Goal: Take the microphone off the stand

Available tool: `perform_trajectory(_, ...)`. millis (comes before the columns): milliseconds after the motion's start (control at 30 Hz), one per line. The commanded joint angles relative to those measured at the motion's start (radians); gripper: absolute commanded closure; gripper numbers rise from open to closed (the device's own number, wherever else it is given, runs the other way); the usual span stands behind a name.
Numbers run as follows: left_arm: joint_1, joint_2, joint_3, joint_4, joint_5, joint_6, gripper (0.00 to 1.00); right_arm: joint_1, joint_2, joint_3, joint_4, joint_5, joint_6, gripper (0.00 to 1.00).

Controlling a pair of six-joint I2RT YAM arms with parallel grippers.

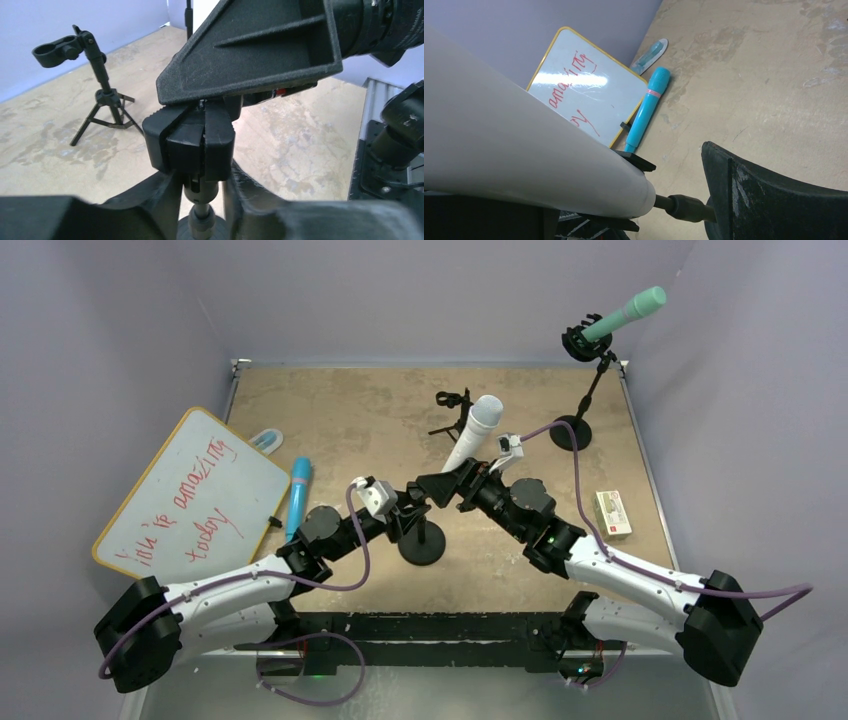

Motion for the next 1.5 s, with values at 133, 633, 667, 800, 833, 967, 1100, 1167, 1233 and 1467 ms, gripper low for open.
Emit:
perform_trajectory(133, -0.002, 0.013, -0.013, 0.029, -0.039, -0.010, 0.94, 0.008, 0.032, -0.029, -0.191, 0.000, -0.061, 0.01)
perform_trajectory(633, -0.001, 0.121, -0.098, 0.088, -0.047, -0.054, 1.00, 0.008, 0.173, -0.086, -0.089, -0.032, -0.049, 0.02)
perform_trajectory(667, -0.001, 0.129, -0.102, 0.095, -0.045, -0.059, 1.00, 0.008, 0.180, -0.085, -0.088, -0.035, -0.045, 0.02)
perform_trajectory(800, -0.001, 0.139, -0.117, 0.126, -0.050, -0.077, 0.99, 0.008, 0.182, -0.085, -0.087, -0.042, -0.042, 0.02)
perform_trajectory(833, -0.002, 0.140, -0.116, 0.125, -0.051, -0.078, 0.94, 0.008, 0.179, -0.083, -0.088, -0.039, -0.043, 0.02)
perform_trajectory(967, -0.001, 0.130, -0.092, 0.075, -0.049, -0.076, 0.71, 0.008, 0.161, -0.060, -0.109, -0.042, -0.050, 0.02)
perform_trajectory(1100, -0.001, 0.096, -0.085, 0.039, -0.050, -0.080, 0.58, 0.007, 0.133, -0.018, -0.157, -0.042, -0.060, 0.01)
perform_trajectory(1167, -0.002, 0.072, -0.082, 0.022, -0.052, -0.084, 0.56, 0.008, 0.107, -0.002, -0.177, -0.040, -0.068, 0.01)
perform_trajectory(1233, -0.001, 0.045, -0.078, 0.001, -0.058, -0.083, 0.54, 0.008, 0.071, 0.016, -0.193, -0.033, -0.084, 0.01)
perform_trajectory(1467, -0.002, -0.008, -0.054, -0.069, -0.054, -0.081, 0.50, 0.008, -0.015, 0.090, -0.255, 0.010, -0.145, 0.01)
